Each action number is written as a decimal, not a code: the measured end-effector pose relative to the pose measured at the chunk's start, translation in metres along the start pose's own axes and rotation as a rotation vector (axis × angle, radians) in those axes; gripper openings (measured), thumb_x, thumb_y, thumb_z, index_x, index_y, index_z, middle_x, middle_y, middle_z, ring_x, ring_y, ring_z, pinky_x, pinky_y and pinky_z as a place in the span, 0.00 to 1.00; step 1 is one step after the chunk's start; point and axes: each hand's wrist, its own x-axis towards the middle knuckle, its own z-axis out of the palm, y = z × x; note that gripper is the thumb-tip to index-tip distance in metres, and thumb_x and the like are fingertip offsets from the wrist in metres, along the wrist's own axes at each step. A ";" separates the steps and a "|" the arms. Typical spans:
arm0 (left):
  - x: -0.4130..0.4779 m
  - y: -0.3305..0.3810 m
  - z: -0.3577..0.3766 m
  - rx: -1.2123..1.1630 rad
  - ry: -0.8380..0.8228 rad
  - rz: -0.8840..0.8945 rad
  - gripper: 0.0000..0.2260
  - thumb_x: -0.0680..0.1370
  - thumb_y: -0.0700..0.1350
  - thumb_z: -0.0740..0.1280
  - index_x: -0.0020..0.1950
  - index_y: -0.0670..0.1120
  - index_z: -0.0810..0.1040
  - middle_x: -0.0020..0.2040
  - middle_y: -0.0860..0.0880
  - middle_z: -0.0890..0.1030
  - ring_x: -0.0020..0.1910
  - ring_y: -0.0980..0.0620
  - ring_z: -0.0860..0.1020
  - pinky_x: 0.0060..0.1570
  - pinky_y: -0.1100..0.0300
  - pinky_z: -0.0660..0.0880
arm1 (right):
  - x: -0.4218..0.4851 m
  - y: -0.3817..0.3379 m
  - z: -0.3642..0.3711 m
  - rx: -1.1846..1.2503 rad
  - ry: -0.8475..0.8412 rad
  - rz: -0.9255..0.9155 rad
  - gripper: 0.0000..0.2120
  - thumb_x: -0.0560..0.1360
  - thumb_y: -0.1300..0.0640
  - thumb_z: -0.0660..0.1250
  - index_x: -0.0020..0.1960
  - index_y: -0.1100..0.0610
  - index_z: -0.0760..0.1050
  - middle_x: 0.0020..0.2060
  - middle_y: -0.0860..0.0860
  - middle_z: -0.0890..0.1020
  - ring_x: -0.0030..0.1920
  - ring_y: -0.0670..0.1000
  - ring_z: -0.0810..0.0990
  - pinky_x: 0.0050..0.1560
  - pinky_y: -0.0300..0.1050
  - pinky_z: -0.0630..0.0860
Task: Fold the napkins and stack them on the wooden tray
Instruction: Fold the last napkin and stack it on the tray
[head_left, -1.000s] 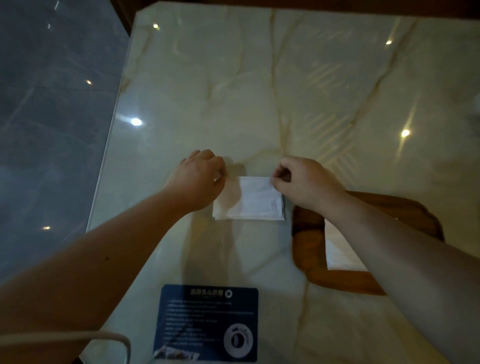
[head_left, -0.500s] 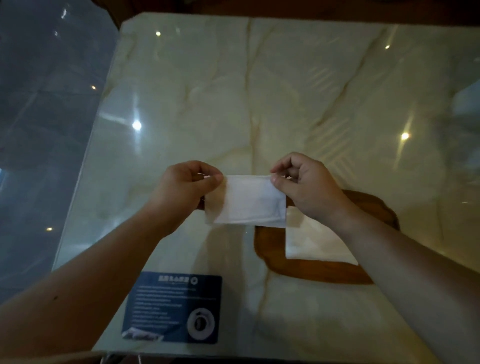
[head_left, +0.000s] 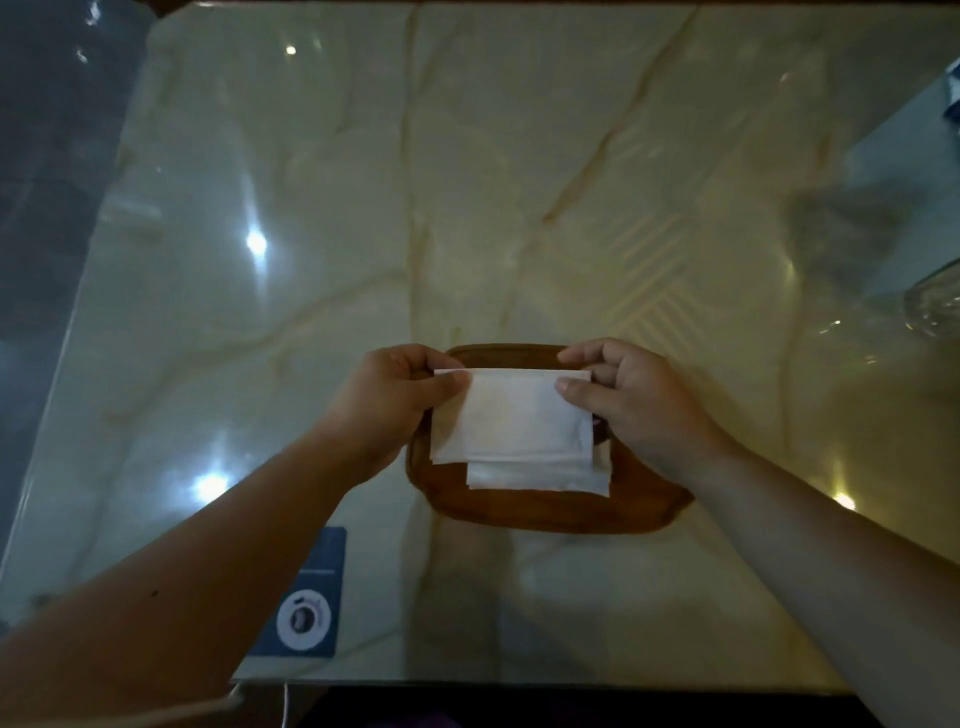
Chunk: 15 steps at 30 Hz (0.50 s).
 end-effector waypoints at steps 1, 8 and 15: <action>0.000 -0.001 0.006 0.012 0.002 0.000 0.07 0.73 0.39 0.70 0.36 0.48 0.84 0.31 0.51 0.83 0.32 0.53 0.81 0.29 0.60 0.77 | -0.003 0.005 -0.003 0.036 -0.011 0.049 0.06 0.73 0.58 0.71 0.50 0.54 0.78 0.38 0.54 0.86 0.40 0.51 0.84 0.40 0.44 0.79; 0.005 -0.010 0.027 0.095 0.045 -0.060 0.06 0.72 0.44 0.72 0.34 0.52 0.83 0.35 0.52 0.83 0.40 0.47 0.82 0.41 0.50 0.80 | -0.017 0.036 -0.016 -0.061 0.061 0.150 0.06 0.72 0.59 0.71 0.40 0.59 0.76 0.35 0.58 0.85 0.34 0.53 0.80 0.34 0.49 0.73; 0.012 -0.016 0.028 0.264 0.081 -0.106 0.05 0.71 0.39 0.73 0.41 0.49 0.81 0.39 0.46 0.84 0.34 0.51 0.84 0.32 0.58 0.80 | -0.012 0.034 -0.021 -0.197 0.022 0.148 0.06 0.73 0.59 0.70 0.41 0.59 0.74 0.28 0.49 0.84 0.26 0.54 0.82 0.22 0.47 0.77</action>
